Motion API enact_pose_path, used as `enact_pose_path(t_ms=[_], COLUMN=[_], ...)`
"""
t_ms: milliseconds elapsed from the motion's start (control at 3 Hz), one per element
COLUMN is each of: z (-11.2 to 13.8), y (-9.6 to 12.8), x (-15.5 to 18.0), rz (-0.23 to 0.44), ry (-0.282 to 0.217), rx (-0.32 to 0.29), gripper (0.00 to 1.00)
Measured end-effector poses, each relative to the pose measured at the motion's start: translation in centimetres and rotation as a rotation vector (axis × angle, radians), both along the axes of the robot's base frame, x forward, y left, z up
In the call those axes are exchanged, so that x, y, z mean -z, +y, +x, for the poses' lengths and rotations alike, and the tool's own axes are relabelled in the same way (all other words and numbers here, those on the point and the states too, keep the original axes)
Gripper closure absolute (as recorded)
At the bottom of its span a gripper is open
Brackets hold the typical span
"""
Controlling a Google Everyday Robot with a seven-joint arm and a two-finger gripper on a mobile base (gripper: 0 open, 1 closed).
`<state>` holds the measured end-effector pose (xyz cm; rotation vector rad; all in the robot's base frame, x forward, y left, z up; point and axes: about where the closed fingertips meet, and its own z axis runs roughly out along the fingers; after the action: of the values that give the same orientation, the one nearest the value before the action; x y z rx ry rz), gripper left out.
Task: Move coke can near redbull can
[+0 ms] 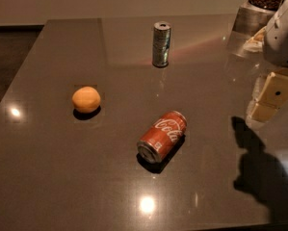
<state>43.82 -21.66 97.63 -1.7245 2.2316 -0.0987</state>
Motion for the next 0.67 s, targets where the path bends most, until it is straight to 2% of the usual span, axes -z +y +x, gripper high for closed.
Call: enact_pose_path(t_ms=[333,667], z=[0.0,0.18], y=[0.01,0.67], x=[-0.01,-0.13], rz=[0.0,0.011], ry=[0.0,0.006], rx=[0.0,-0.034], gripper=[0.0,0.0])
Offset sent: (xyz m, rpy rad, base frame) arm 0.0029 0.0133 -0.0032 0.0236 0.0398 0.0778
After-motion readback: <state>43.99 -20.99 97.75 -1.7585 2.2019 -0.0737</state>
